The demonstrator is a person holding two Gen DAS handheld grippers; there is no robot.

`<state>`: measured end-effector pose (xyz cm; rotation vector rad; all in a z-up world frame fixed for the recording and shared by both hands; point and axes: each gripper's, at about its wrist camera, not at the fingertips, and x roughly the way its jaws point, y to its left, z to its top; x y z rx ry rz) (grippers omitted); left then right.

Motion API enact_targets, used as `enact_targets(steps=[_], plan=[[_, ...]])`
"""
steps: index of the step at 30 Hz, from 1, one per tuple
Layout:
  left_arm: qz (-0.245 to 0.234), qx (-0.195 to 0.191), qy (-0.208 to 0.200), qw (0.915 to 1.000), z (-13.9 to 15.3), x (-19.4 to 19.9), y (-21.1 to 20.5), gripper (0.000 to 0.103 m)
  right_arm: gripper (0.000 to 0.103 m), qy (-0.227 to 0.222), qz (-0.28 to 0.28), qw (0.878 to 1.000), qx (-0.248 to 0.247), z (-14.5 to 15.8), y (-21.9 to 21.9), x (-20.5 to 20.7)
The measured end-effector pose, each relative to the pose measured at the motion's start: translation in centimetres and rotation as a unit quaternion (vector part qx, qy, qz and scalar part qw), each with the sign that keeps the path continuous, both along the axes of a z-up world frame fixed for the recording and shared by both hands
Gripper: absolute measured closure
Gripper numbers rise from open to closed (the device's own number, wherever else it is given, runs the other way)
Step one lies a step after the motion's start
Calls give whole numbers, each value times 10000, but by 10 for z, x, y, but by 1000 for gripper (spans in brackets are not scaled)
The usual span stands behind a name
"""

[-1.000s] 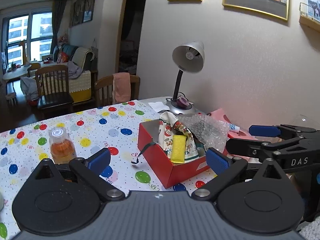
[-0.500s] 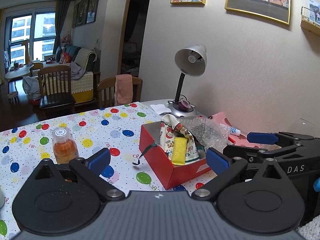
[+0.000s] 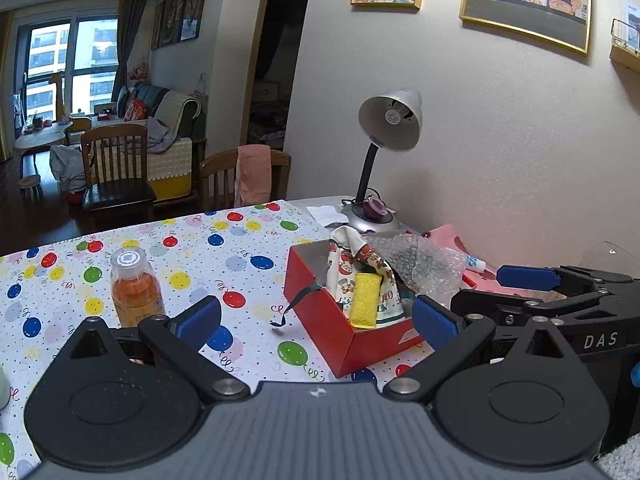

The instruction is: Organize soft objects

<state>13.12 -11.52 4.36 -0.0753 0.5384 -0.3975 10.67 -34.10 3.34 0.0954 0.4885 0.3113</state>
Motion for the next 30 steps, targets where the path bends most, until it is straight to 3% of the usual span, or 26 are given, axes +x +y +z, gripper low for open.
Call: enact_targets(steps=[30], plan=[[34, 1, -78, 10000, 2, 2, 5, 1, 0, 16, -66, 10000, -37, 0, 5, 8]])
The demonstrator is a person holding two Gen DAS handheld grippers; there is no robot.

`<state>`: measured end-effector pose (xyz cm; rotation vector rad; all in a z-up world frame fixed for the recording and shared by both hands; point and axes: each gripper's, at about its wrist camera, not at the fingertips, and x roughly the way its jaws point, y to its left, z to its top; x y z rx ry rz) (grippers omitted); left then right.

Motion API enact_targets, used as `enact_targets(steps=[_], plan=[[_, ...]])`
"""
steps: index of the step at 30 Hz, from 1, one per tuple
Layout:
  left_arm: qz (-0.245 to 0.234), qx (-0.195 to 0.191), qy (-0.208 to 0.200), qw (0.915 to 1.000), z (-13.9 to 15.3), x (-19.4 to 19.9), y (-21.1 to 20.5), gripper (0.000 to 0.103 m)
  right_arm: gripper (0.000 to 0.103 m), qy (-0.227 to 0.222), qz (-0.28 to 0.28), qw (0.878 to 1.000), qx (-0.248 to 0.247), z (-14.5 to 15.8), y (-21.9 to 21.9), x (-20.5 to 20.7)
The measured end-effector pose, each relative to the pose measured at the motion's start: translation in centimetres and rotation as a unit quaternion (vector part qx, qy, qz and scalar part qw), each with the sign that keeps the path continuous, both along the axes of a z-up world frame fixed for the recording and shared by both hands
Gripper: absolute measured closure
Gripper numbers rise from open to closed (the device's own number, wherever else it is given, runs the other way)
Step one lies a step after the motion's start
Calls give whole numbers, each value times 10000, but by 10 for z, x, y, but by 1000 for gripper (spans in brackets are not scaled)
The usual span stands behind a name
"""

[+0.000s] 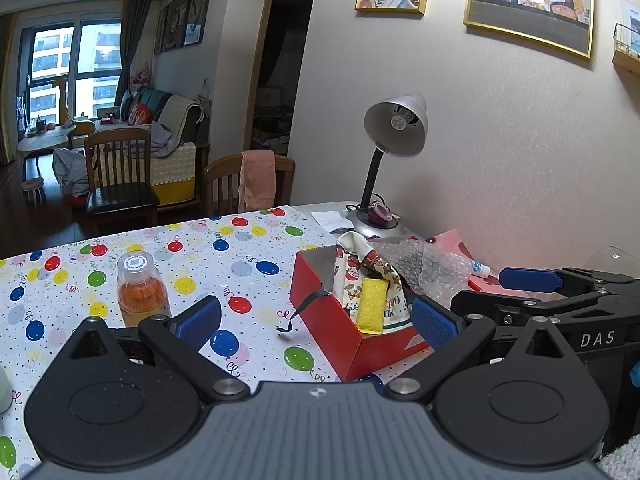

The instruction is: Organize soft objects

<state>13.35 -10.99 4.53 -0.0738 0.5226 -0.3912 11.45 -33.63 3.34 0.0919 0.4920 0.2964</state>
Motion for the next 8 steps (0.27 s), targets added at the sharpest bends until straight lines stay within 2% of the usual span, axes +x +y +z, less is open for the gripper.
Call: enact_targets(steps=[8], plan=[[3, -22, 12, 10000, -1, 0, 3, 1, 0, 37, -12, 10000, -33, -2, 4, 1]])
